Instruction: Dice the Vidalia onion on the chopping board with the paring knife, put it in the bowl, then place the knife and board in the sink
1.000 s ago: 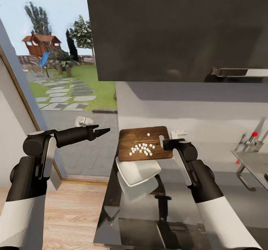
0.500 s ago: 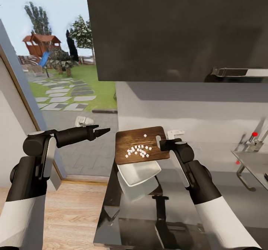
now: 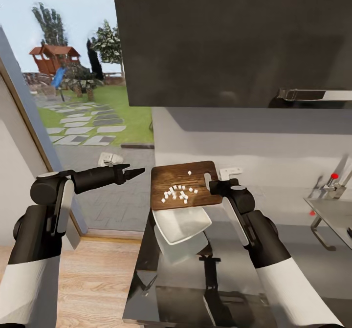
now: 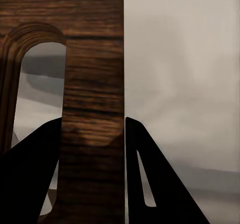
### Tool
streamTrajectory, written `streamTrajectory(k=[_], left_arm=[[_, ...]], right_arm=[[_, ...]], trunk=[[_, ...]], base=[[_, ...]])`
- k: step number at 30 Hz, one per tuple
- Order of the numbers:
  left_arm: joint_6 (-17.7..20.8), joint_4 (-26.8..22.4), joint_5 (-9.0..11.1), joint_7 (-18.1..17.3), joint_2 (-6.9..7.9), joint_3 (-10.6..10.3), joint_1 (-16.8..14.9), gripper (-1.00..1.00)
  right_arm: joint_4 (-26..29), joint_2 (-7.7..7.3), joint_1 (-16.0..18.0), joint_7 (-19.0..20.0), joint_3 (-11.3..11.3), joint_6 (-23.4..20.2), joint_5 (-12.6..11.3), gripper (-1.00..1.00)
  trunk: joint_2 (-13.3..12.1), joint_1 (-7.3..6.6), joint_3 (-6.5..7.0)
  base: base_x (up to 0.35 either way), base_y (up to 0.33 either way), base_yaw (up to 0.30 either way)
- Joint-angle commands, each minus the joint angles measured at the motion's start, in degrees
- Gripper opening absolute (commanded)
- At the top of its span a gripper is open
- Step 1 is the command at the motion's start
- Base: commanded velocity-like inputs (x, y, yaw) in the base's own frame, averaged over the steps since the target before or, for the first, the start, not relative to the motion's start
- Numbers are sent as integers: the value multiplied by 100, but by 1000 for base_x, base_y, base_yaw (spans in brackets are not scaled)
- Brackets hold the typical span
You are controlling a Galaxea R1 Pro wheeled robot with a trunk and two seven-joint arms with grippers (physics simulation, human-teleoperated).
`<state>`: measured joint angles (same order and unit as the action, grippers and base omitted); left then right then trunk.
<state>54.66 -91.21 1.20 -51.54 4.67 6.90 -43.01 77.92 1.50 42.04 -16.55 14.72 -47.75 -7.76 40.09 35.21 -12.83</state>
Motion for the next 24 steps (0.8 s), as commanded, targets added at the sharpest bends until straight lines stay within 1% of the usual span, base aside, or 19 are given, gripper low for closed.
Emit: streamTrajectory(k=[1, 24], left_arm=[[45, 0, 11, -14, 0, 5, -6, 100], [44, 1, 11, -14, -10, 5, -6, 100]], right_arm=[[4, -1, 6, -56, 6, -16, -60, -100], [4, -1, 6, -59, -26, -6, -59, -100]], trunk=[[8, 2, -9], [8, 2, -9]], base=[[0, 0, 0], [0, 0, 0]])
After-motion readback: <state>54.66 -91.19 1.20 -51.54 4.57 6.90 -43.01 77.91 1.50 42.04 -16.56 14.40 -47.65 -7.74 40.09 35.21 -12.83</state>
